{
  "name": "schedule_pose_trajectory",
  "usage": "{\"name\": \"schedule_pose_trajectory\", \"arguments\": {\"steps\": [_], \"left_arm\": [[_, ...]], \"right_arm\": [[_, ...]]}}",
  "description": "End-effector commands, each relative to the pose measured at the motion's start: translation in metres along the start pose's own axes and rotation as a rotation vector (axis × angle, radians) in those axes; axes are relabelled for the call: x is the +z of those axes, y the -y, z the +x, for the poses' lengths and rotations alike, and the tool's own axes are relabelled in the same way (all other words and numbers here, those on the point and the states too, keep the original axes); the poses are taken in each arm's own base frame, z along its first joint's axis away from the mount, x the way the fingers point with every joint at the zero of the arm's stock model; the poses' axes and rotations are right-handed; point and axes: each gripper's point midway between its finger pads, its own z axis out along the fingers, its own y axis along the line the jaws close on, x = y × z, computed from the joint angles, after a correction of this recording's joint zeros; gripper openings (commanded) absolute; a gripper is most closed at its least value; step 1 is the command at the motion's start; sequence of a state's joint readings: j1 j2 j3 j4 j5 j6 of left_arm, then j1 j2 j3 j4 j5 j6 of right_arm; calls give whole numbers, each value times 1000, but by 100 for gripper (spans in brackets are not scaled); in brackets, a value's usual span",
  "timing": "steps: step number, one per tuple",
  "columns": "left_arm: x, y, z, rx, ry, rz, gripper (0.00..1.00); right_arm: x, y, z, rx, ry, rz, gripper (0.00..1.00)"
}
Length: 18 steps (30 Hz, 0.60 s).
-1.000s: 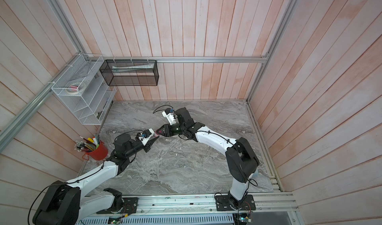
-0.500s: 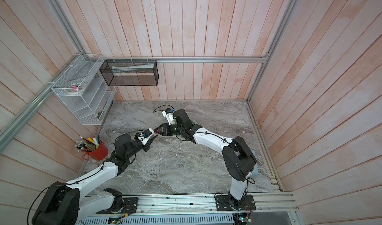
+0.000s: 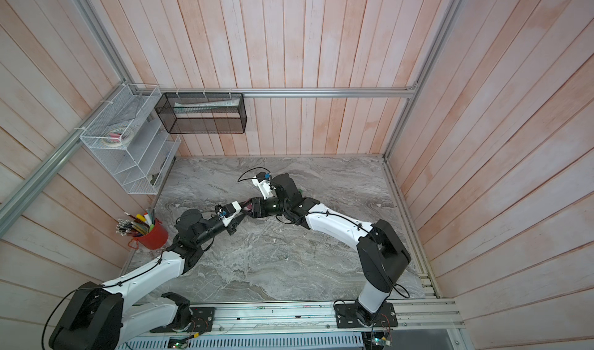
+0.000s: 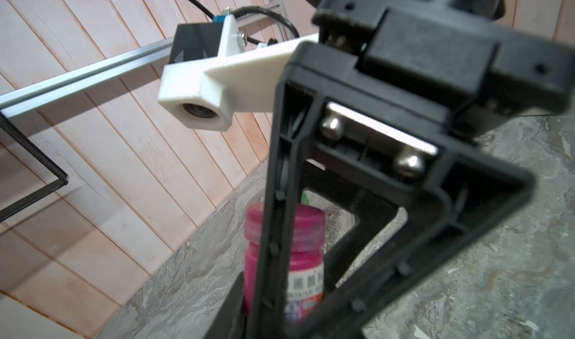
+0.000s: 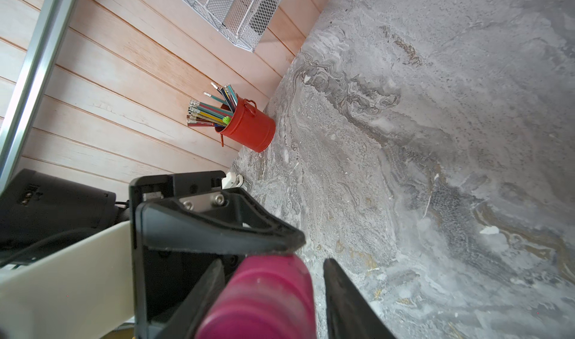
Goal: Close the paint jar lid
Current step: Close the lid on the paint jar.
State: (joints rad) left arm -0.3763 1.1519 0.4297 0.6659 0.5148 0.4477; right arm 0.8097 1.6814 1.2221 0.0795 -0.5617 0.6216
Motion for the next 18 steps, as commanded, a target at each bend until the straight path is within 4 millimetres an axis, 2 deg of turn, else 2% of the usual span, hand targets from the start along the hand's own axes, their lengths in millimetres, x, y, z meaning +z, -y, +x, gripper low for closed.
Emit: {"name": "schedule_pose_trajectory", "arguments": {"steps": [1,3,6,13,18], "left_arm": [[3,-16,-51,60,163,-31,33],[5,-16,-47,50,152,-27,33],[7,-16,-43,31,146,-10,33],[9,-20,-37,-15,130,13,33],[11,-13,-36,-47,139,100,33]], "right_arm": [[-1,14,36,-6,-95,50,62],[-9,14,35,-39,-67,68,72],[-24,14,31,-75,-15,92,77],[-60,6,26,-202,64,112,79],[-94,-9,21,-403,128,154,78]]}}
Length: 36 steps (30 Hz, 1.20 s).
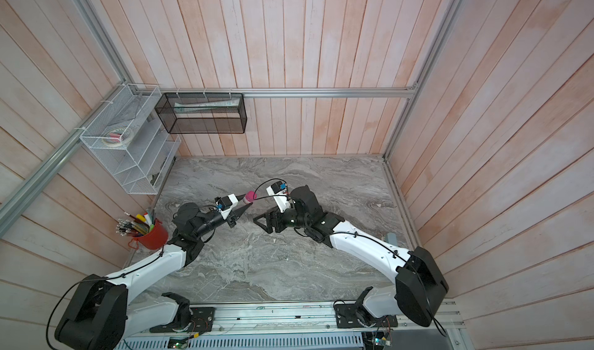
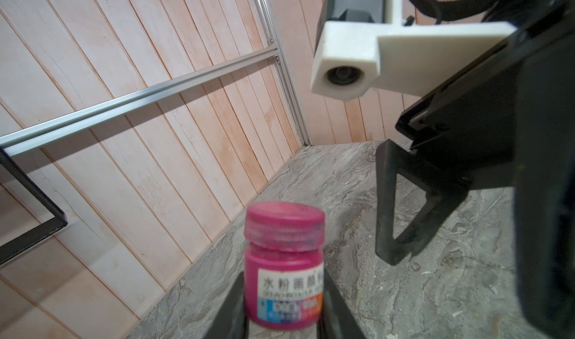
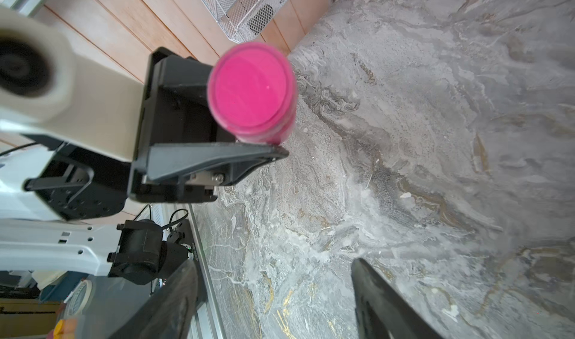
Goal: Close the paint jar lid
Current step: Close the lid on the paint jar, then screw the lid onto the paint jar.
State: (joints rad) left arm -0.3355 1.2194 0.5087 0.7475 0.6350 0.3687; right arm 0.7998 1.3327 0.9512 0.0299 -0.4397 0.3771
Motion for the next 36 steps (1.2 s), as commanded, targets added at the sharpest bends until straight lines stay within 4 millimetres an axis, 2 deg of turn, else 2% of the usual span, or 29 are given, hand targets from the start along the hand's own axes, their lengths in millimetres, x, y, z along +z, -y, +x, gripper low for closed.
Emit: {"name": "schedule_pose_trajectory", "arguments": {"steps": [1,4,6,9,11,14,21,27,36], "left_arm": [[3,5,-11,-24,39,83,33],[1,26,-16,-44,66,232,33],[-3,44,-25,-62,102,368,34],[-10,61,-38,-119,144,525,34],[-13,67,-43,-156,157,591,34],[-15,69,-45,-173,167,616,34],[-10,63,-43,-161,158,558,34],[-3,53,-36,-136,122,466,34],[-2,54,-35,-135,119,464,34]], "right_arm": [[-27,0,-14,-188,65,77,78],[-54,-5,-36,-343,141,148,75],[-70,-15,-48,-466,189,156,74],[-83,-33,-59,-596,228,110,72],[-85,-41,-61,-634,233,62,71],[-80,-45,-63,-651,219,24,67],[-62,-41,-63,-596,176,-10,58],[-55,-48,-64,-589,168,-50,56],[-36,-51,-57,-583,124,-76,49]]}}
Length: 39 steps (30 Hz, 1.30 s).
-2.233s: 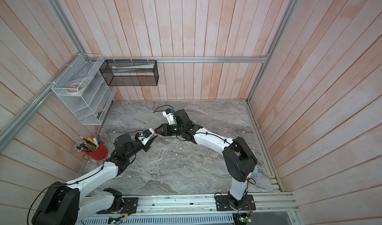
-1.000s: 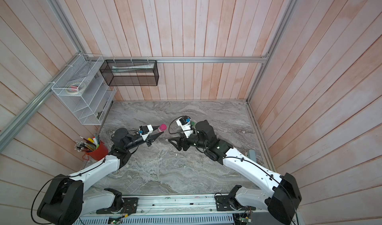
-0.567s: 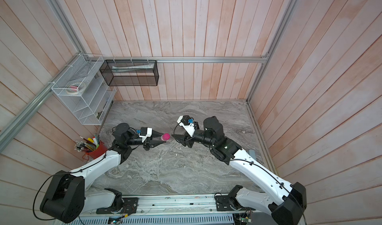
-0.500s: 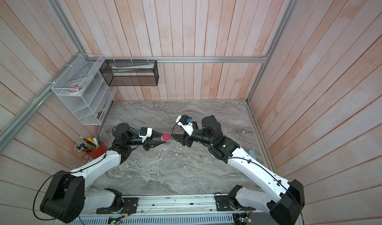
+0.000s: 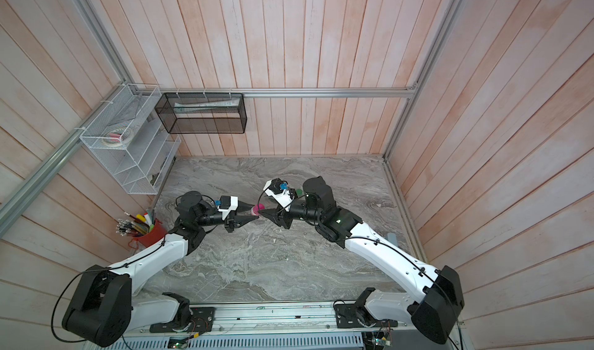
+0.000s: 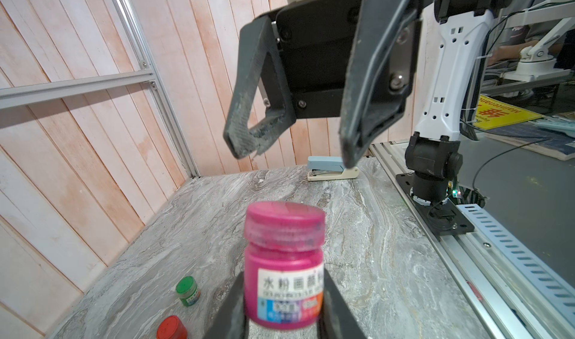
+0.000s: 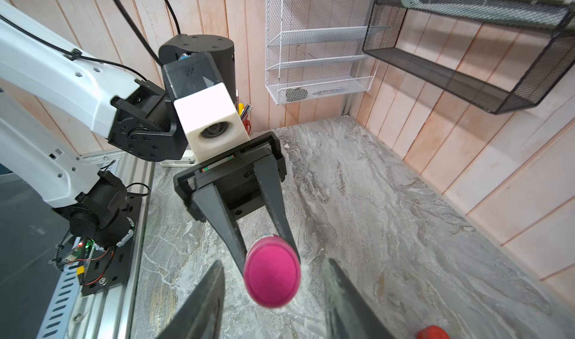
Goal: Close the paint jar lid
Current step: Screw the lid onto the paint jar.
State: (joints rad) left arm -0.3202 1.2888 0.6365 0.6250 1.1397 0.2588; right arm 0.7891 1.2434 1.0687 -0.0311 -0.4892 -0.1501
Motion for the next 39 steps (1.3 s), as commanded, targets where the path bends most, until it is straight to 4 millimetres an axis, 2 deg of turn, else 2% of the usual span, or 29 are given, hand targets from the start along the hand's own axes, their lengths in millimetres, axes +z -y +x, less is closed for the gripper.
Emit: {"name": "schedule_pose_trajectory", "arguments": {"steps": [1,7,34,39], "left_arm": [[1,-2,-5,24,2,-12,34],[1,-2,-5,30,3,-15,34],[1,-4,-5,36,-3,-27,34],[0,-5,-5,40,-3,-30,34]], "right_arm": [[4,-3,-5,7,-1,-20,49],[8,2,0,21,-18,-3,46],[22,2,9,43,-57,-17,33],[25,4,13,52,-72,-15,38]]}}
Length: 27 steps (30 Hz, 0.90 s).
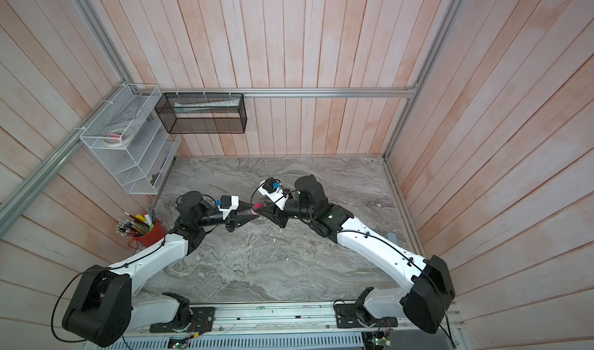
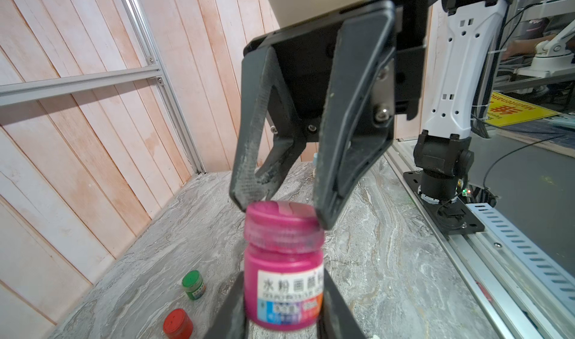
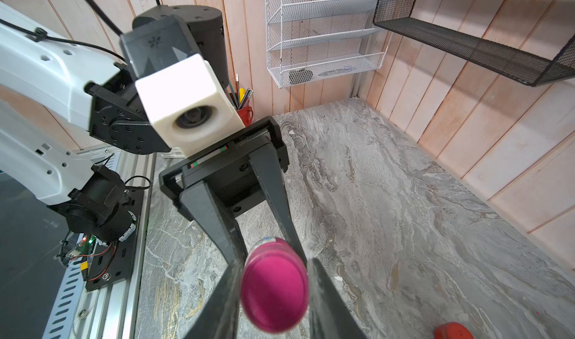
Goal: Close the paint jar lid
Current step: Screw the lid onto the paint jar.
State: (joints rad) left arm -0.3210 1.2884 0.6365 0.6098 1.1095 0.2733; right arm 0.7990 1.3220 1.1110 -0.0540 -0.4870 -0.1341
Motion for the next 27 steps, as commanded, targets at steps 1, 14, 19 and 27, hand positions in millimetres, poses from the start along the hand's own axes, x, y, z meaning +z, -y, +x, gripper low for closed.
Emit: {"name": "schedule_pose_trajectory", "arguments": {"steps": [1,14,19,27], "left_arm": [[0,-1,-9,39,11,-4,34],[1,-2,-7,39,8,-6,34],[0,-1,-7,39,8,-6,34],[1,-2,-7,39,8,-6,34]], "right_arm": [[7,-1,2,12,-24,-3,38],[5,1,-1,22,-8,10,35],[7,-1,2,35,-16,-5,38],[2,-2,-5,31,4,3,47]]}}
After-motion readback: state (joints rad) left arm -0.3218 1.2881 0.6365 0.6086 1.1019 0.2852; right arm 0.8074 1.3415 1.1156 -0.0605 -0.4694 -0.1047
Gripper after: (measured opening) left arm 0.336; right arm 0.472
